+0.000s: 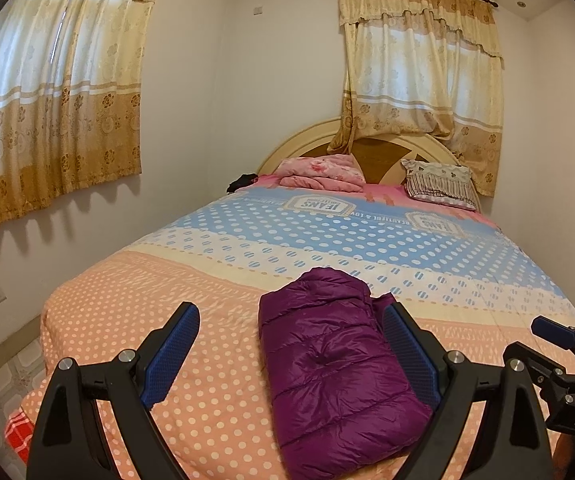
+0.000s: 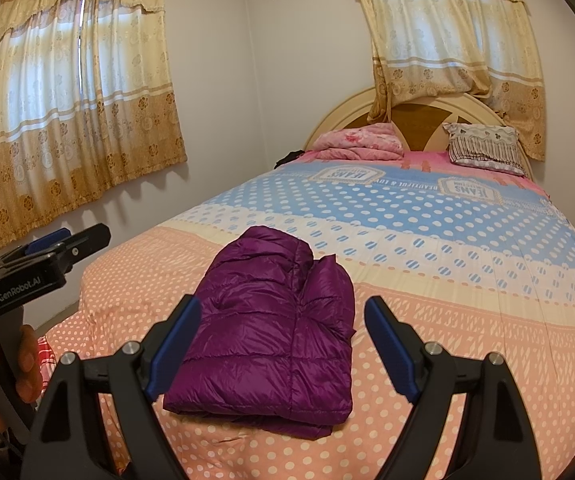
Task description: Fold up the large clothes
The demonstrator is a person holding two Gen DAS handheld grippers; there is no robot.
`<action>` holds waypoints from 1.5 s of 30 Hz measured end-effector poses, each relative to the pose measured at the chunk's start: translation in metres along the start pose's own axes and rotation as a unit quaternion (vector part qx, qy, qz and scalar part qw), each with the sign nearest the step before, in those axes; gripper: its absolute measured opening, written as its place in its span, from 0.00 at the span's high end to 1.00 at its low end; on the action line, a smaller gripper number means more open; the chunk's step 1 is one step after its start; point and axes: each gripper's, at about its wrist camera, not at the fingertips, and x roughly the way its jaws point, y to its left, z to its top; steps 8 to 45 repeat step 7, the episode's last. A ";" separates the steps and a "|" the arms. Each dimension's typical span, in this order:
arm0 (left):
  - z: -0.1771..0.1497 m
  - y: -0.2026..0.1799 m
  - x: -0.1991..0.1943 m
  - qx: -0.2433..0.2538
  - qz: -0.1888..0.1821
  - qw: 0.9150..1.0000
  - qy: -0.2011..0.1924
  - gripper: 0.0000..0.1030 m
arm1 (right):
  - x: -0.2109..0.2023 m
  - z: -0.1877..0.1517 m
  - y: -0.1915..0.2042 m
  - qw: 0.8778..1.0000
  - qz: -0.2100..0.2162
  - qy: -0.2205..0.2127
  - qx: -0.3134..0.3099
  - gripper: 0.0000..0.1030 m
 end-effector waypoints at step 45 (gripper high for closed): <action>-0.001 -0.003 0.000 0.011 0.001 1.000 -0.008 0.10 | -0.001 -0.005 -0.003 1.000 0.003 0.005 -0.003 0.16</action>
